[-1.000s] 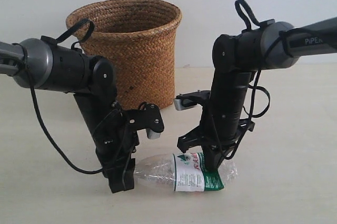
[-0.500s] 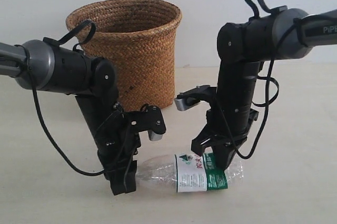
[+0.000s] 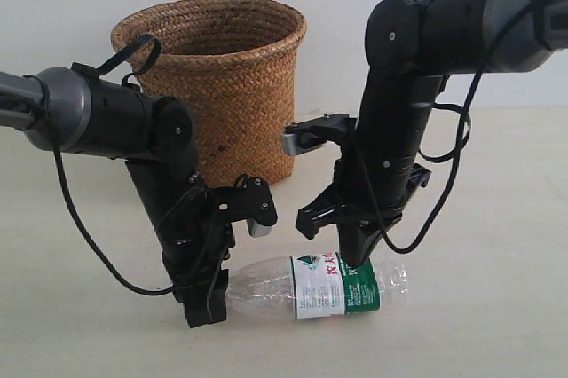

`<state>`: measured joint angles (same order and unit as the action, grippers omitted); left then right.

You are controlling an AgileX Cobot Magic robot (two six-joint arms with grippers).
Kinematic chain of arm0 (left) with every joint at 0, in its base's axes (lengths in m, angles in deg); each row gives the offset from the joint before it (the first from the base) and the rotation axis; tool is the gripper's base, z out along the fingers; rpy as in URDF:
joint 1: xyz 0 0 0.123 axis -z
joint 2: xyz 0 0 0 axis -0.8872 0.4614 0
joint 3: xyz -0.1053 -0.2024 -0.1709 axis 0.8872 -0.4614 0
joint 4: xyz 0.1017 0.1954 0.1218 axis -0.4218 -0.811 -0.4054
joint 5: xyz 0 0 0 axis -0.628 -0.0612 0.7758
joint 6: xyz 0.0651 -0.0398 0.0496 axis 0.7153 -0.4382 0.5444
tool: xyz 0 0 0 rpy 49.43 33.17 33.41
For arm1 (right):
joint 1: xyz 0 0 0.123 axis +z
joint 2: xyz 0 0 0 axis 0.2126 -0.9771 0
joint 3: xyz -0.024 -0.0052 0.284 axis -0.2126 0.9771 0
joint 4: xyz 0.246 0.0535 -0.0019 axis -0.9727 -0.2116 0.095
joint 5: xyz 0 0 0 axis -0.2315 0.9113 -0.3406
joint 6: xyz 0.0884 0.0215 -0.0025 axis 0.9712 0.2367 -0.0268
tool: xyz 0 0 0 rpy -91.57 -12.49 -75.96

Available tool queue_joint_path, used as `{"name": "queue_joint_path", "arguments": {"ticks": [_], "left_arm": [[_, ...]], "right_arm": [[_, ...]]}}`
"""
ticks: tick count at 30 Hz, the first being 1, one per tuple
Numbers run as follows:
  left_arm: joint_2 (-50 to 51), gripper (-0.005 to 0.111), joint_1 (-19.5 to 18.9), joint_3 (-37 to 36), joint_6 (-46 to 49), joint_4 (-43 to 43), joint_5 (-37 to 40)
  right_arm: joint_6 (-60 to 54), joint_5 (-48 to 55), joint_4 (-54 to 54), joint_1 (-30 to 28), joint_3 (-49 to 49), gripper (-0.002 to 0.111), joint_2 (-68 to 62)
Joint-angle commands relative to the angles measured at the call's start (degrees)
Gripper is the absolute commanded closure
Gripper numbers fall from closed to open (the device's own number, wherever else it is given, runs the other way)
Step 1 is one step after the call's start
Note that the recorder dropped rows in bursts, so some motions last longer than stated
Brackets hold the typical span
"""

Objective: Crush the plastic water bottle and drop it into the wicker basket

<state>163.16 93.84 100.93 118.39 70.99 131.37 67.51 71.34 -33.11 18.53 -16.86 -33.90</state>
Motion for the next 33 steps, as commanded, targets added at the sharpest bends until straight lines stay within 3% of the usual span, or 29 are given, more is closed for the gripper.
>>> {"name": "queue_joint_path", "arguments": {"ticks": [1,6,33], "left_arm": [[-0.2,0.103,0.0,0.2,-0.4,-0.2,0.0],[-0.2,0.103,0.0,0.2,-0.7,-0.1,0.0],[-0.2,0.103,0.0,0.2,-1.3,0.0,0.5]], "right_arm": [[3.5,-1.4,-0.1,1.8,0.2,0.108,0.6],[7.8,-2.9,1.2,1.8,0.2,0.108,-0.2],[6.2,-8.3,5.5,1.7,0.3,0.108,-7.7]]}}
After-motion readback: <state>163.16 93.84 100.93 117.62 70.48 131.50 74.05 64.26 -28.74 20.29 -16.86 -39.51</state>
